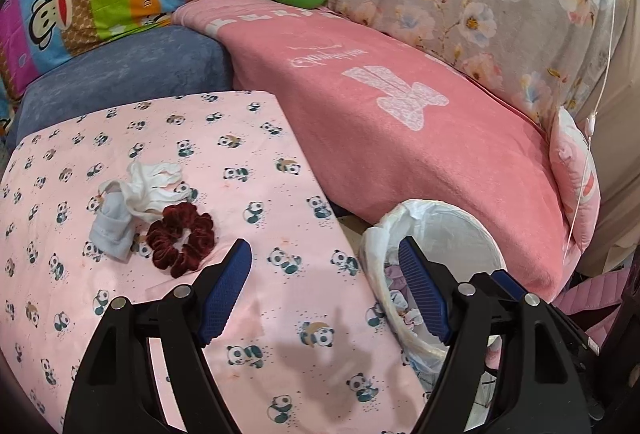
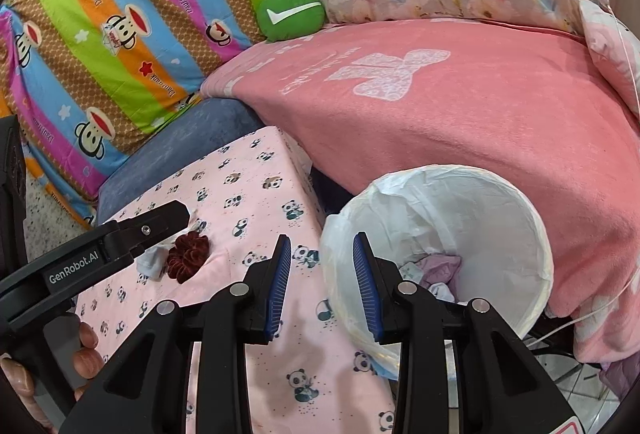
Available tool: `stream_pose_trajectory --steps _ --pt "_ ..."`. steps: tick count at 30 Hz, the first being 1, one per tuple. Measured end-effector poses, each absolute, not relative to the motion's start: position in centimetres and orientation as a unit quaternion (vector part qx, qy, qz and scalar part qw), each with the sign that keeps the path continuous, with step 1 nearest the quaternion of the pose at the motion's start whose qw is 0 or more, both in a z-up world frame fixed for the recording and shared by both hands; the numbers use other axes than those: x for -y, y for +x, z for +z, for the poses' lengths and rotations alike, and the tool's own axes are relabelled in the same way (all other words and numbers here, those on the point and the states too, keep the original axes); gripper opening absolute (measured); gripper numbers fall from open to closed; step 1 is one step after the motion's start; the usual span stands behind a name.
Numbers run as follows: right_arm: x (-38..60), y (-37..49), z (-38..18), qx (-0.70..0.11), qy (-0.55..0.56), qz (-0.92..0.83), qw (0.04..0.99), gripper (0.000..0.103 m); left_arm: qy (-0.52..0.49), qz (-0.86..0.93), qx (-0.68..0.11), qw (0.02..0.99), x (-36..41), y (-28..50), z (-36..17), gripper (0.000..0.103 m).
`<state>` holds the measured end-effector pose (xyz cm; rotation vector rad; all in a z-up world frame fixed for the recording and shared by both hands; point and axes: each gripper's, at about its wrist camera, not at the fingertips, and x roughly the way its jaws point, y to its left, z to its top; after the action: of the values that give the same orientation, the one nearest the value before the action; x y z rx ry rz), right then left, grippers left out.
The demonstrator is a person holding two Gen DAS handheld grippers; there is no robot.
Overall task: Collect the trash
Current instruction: 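Grasp the light blue sock with the left gripper while the right gripper grasps the brown scrunchie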
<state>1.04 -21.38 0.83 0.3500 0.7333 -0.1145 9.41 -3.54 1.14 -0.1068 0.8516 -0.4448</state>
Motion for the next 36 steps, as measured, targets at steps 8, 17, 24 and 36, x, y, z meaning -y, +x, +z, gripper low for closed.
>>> stream_pose_trajectory --steps 8,17,24,36 --pt "18.3 2.1 0.7 -0.364 0.152 -0.041 0.918 0.040 -0.072 -0.189 -0.415 0.887 0.1 10.1 0.3 0.072" --pt "14.3 4.4 0.1 -0.381 0.127 -0.017 0.916 0.042 -0.084 -0.144 -0.424 0.890 -4.4 11.4 -1.6 0.074" --pt "11.1 7.0 -0.9 -0.397 0.112 0.004 0.911 0.042 -0.082 -0.097 -0.432 0.893 -8.8 13.2 -3.4 0.081" --pt "5.6 13.7 -4.7 -0.441 0.104 0.028 0.891 0.042 -0.081 -0.072 -0.466 0.878 -13.4 18.0 -7.2 0.082"
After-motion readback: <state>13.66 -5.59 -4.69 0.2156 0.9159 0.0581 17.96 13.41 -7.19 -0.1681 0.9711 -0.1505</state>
